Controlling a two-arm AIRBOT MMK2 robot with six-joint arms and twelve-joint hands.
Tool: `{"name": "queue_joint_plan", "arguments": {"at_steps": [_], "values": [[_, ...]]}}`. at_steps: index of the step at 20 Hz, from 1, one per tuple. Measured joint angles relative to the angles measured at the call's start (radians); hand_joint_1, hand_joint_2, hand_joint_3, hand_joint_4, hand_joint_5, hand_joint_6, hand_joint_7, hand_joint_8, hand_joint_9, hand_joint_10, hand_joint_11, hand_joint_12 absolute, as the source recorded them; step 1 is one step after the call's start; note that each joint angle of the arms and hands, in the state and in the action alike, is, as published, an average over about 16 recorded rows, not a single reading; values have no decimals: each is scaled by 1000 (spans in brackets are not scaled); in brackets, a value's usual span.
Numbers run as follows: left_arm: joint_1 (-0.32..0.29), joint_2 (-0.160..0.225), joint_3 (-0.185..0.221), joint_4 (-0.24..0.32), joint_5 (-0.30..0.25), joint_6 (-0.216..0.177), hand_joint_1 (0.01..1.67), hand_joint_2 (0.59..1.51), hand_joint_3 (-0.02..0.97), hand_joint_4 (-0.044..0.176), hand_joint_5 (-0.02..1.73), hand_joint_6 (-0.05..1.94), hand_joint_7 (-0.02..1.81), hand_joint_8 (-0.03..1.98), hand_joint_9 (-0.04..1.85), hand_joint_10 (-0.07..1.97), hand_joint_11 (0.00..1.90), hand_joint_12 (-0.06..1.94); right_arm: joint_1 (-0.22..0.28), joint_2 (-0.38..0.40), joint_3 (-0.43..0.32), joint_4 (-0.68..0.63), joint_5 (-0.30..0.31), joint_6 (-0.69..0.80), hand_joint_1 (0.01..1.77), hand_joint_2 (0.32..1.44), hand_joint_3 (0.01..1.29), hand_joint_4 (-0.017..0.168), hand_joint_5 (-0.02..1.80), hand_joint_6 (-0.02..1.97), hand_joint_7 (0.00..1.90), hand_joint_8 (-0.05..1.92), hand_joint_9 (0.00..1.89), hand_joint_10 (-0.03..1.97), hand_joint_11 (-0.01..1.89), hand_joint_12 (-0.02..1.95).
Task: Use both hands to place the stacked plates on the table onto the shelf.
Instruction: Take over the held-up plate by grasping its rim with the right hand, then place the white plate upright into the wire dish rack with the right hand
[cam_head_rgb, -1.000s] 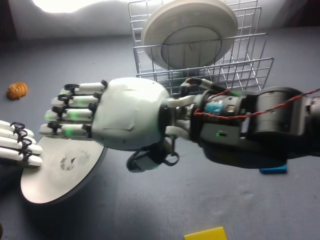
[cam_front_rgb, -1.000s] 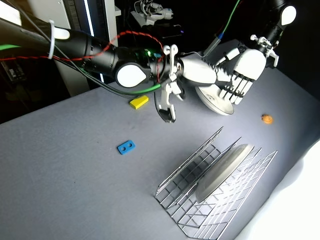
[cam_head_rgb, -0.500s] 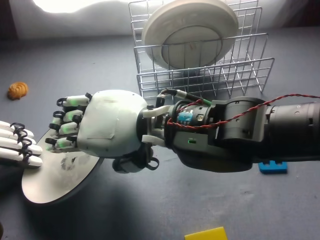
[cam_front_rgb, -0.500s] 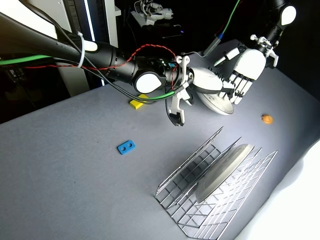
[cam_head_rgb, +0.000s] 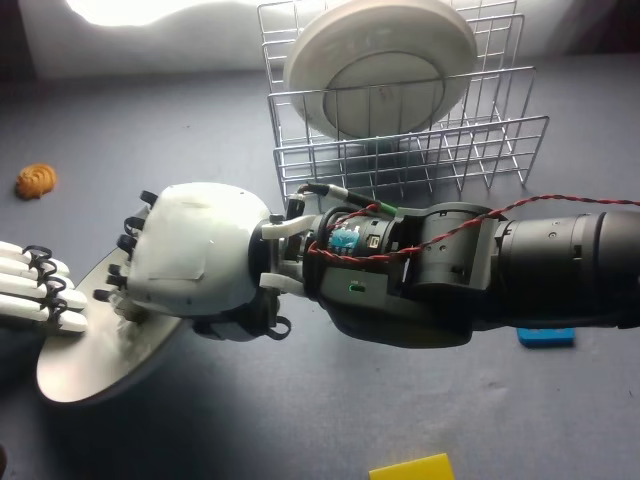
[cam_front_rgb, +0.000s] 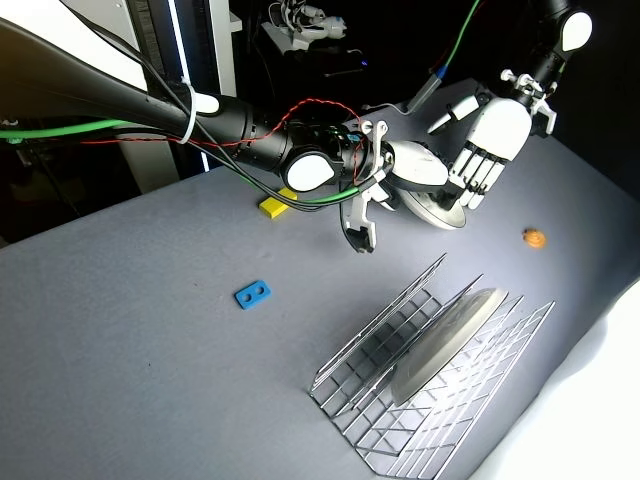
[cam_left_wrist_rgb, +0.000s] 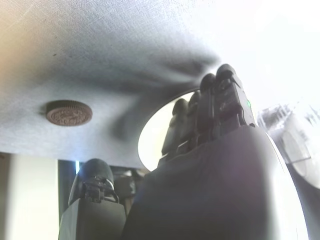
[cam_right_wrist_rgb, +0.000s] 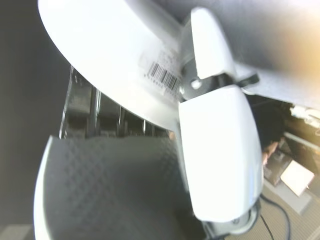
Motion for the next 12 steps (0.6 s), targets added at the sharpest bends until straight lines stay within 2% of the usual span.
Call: {"name": "queue_joint_plan", "arguments": {"at_steps": [7, 12], "values": [[-43, 0, 0, 23, -3, -7, 19, 1126, 20, -1, 14, 8, -7, -16, 23, 23, 22, 6, -3, -10, 15, 0, 28, 1, 1249, 1012, 16, -7, 777, 536, 866, 682, 997, 765, 836, 1014], [-108, 10, 0, 39, -11, -17, 20, 1126, 20, -1, 10, 11, 3, -8, 20, 17, 23, 6, -4, 4, 8, 0, 32, 1, 1250, 990, 16, -6, 777, 656, 879, 842, 1012, 1012, 904, 993]]}}
